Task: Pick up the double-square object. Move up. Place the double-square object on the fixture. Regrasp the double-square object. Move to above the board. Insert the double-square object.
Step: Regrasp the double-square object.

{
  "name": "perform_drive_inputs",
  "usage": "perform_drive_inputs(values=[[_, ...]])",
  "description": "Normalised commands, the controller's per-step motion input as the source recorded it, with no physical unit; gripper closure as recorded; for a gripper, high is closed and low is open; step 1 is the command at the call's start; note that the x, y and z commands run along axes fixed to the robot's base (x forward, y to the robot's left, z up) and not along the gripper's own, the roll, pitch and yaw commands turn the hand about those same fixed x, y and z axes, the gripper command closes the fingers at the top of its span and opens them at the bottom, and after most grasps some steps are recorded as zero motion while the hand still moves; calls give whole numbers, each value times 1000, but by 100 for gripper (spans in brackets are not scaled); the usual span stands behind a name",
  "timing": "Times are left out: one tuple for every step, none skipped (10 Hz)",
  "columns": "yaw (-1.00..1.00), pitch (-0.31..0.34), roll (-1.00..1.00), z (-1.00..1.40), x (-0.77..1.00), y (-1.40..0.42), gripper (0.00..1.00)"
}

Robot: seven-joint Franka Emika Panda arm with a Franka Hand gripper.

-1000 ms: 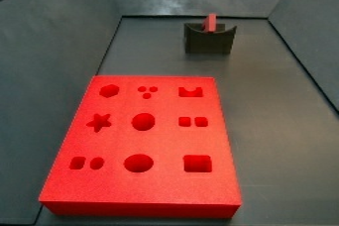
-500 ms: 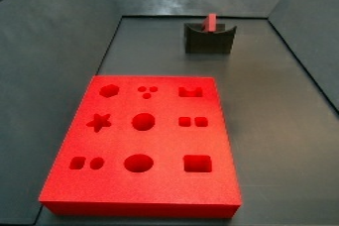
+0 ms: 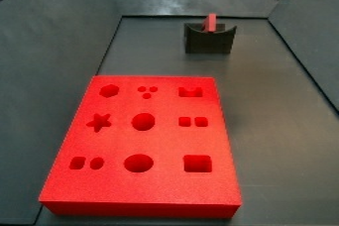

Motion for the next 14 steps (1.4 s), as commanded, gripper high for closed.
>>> perform_drive_inputs(values=[[124,-187,154,-1000,51,64,0],[67,-196,121,-1000,57,58,0],[13,-192,98,-1000,60,59,0],[-40,-178,78,-1000,63,54,0],[-71,-157,73,-1000,61,51,0],[-93,-134,65,-1000,62,48,0],[-104,-107,61,-1000,61,47,0],[-108,-68,55,-1000,62,42,0],[-101,-41,52,-944,62,36,0],[-86,-8,47,-736,59,21,0],[-75,10,49,-633,58,19,0],[-45,32,53,-436,66,11,0],[-31,42,58,-345,66,6,0],[-2,61,49,-212,42,-6,0]])
